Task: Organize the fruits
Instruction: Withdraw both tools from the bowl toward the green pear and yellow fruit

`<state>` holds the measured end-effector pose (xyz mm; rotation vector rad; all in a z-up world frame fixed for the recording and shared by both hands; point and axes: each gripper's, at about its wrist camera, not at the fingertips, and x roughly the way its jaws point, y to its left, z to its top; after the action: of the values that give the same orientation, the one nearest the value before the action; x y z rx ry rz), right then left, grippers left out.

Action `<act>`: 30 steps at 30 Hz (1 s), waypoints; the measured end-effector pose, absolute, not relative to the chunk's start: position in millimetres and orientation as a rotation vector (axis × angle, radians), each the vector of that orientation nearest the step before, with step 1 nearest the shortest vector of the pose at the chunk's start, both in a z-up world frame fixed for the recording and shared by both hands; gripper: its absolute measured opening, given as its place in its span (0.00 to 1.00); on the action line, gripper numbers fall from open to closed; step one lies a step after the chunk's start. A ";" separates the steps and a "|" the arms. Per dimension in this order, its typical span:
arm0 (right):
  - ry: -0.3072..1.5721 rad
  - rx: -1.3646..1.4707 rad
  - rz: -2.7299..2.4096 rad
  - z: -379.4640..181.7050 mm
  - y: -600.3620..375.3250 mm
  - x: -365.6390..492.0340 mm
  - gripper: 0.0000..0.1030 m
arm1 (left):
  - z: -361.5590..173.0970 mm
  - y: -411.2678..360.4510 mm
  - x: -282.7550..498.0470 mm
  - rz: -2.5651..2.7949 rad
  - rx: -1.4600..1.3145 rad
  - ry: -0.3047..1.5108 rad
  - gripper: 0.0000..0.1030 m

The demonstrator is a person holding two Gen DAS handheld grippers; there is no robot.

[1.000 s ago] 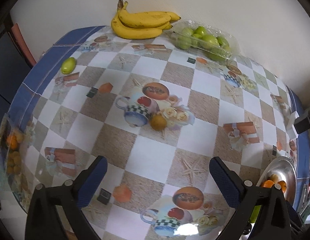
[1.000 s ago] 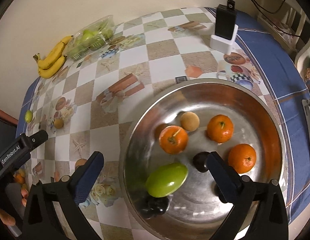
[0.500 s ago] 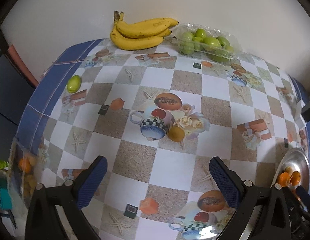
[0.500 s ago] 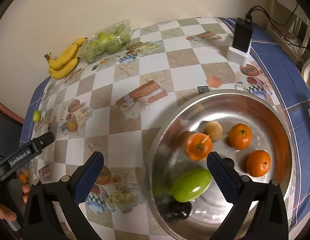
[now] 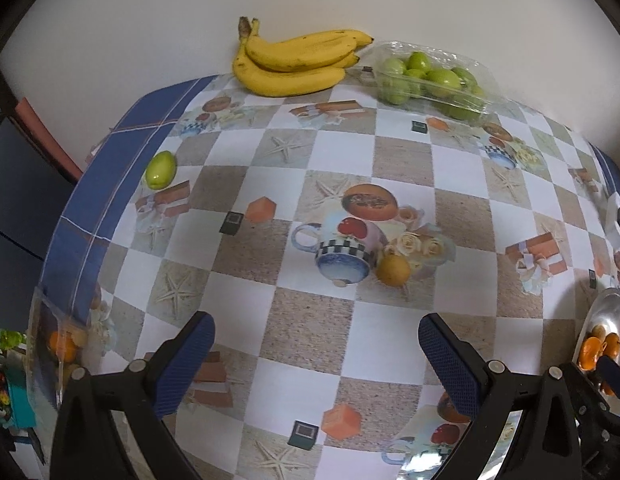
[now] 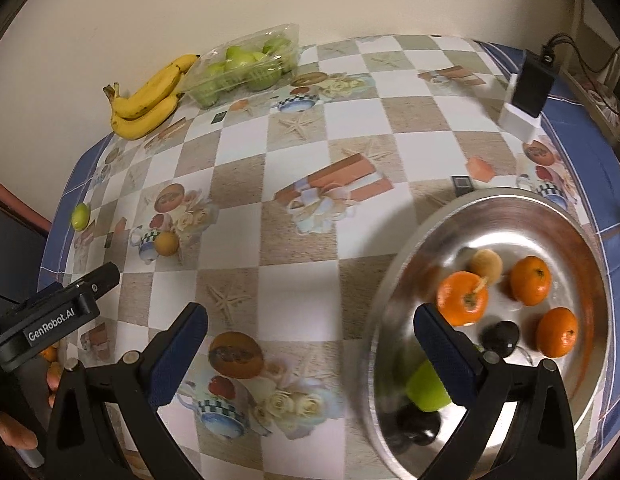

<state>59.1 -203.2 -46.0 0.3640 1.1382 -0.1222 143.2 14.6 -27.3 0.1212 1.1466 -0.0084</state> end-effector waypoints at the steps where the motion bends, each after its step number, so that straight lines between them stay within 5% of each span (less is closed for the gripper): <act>1: 1.138 0.368 -0.120 -46.1 -200.8 61.0 1.00 | -28.5 18.5 144.2 -0.004 0.114 1.151 1.00; 21: 1.129 0.363 -0.008 -45.6 -130.3 110.7 0.99 | -34.8 74.8 164.9 -0.005 -0.039 1.178 1.00; 30: 1.154 0.311 0.026 -51.5 -107.6 141.4 0.90 | -26.9 126.4 215.2 -0.091 0.024 1.195 1.00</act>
<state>141.4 -107.6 -51.5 0.3107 1.1541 0.0263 215.2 126.4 -26.9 0.0242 1.1947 -0.0913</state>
